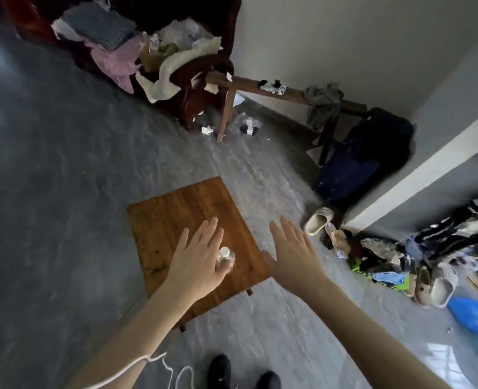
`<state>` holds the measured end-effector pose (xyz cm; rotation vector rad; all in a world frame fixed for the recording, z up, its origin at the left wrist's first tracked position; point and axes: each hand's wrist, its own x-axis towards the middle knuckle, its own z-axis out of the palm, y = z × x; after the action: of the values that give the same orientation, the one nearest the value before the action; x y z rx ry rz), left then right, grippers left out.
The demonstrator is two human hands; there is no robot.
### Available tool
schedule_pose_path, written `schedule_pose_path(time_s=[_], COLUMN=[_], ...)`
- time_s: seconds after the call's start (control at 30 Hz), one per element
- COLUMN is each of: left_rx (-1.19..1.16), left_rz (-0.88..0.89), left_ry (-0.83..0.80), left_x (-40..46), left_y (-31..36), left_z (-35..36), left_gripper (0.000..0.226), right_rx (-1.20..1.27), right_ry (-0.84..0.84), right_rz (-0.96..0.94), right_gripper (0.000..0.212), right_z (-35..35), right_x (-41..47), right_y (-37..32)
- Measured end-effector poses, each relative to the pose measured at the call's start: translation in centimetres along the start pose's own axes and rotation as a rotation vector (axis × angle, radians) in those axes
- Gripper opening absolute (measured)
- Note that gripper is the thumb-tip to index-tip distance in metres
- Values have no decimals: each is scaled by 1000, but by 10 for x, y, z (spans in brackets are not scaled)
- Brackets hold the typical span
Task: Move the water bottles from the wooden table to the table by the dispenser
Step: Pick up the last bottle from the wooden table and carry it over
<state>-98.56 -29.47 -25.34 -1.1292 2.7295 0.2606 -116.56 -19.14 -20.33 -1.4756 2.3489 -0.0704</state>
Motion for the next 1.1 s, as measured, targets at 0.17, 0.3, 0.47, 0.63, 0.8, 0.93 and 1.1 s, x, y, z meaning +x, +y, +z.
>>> schedule_pose_path(time_s=[0.17,0.3,0.47,0.63,0.8,0.93,1.1], left_rx=[-29,-67,-80,-58,-128,-208,-295], left_rz=[-100,-189,-257,-316,-390,-451,-483], left_ry=[-41,-51,-61,-78,-115,-159,-144], left_x=[2,11,30,49,66,82,96], left_y=[-9,-9,-7,-4,2,7,11], left_z=[21,35,61,96,143,190,252], left_gripper=[80,79,80,82,82,87,104], right_rx=[-13,11,21,63,21,21,-9], right_ry=[-68,-104,-118,-202,-310,-375,-446], right_rz=[-54,-107,-175,-226,-255,-208,-187], right_gripper=[68,66,62,56,59,59,65], right_z=[23,37,62,100,157,209,275], right_x=[26,52,92,125,149,163,184], right_y=[-1,10,28,46,63,79,100])
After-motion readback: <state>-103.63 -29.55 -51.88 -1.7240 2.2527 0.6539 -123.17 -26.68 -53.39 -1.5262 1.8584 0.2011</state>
